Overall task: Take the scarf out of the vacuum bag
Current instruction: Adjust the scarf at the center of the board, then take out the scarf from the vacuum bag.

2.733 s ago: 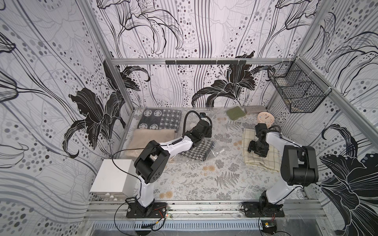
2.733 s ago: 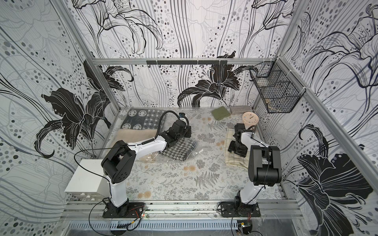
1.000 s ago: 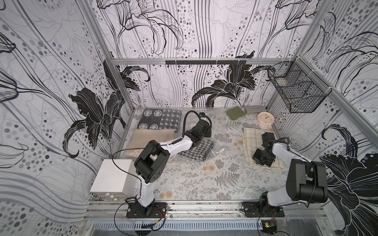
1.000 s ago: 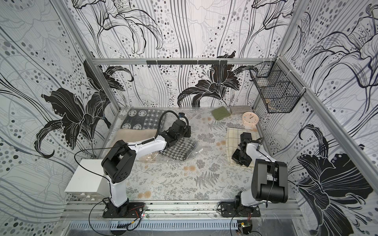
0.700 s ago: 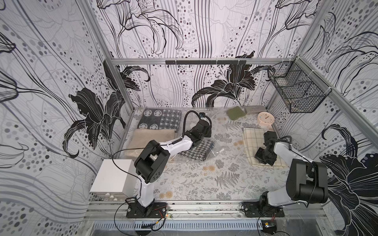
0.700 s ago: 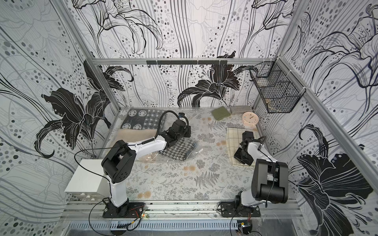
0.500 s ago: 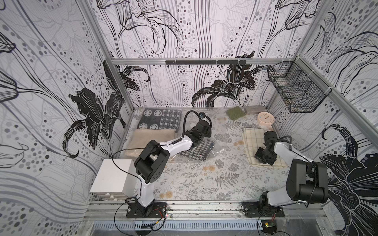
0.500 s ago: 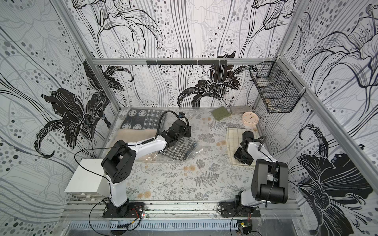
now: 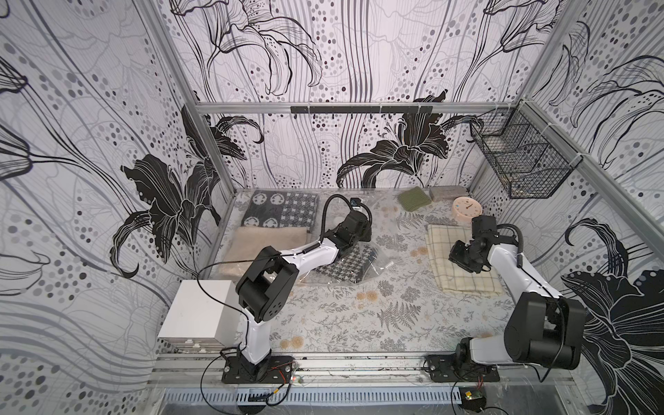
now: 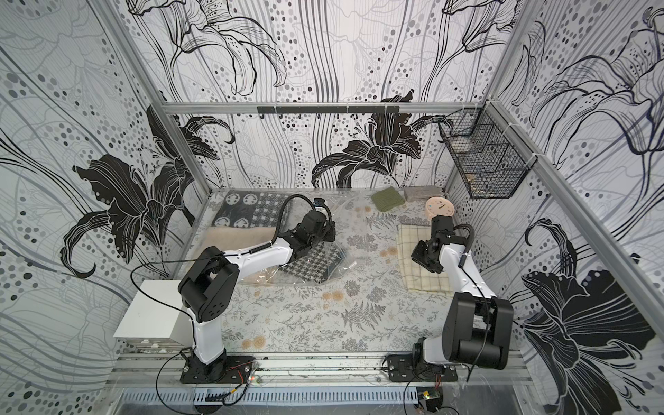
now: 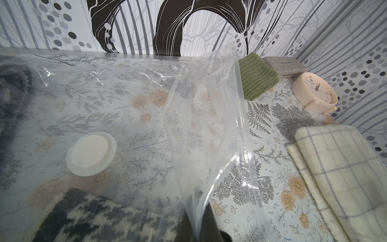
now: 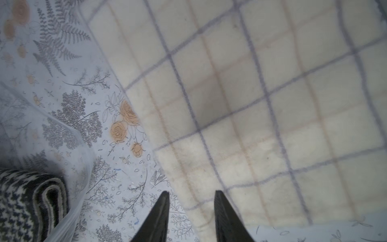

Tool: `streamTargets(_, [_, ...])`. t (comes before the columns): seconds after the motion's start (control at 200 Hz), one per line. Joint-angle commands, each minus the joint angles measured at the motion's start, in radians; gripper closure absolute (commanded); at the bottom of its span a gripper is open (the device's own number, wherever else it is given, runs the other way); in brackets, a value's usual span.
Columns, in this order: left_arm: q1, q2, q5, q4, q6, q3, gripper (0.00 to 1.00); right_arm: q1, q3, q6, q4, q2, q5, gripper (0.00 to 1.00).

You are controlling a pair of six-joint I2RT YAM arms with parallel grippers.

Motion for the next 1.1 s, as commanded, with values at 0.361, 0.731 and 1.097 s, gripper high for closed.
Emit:
streamTargets(0.361, [0.009,-0.019,0.017,0.034,0.021,0.023,1.00,0.247,0.114,0.012,0.317,0.173,-0.432,0.53])
streamTargets(0.731, [0.005,-0.017,0.035,0.038,0.017,0.032,1.00,0.332,0.162,0.090,0.479,0.382,-0.626,0.47])
streamTargets(1.097, [0.006,-0.016,0.031,0.033,0.022,0.034,1.00,0.353,0.174,0.040,0.437,0.455,-0.578,0.44])
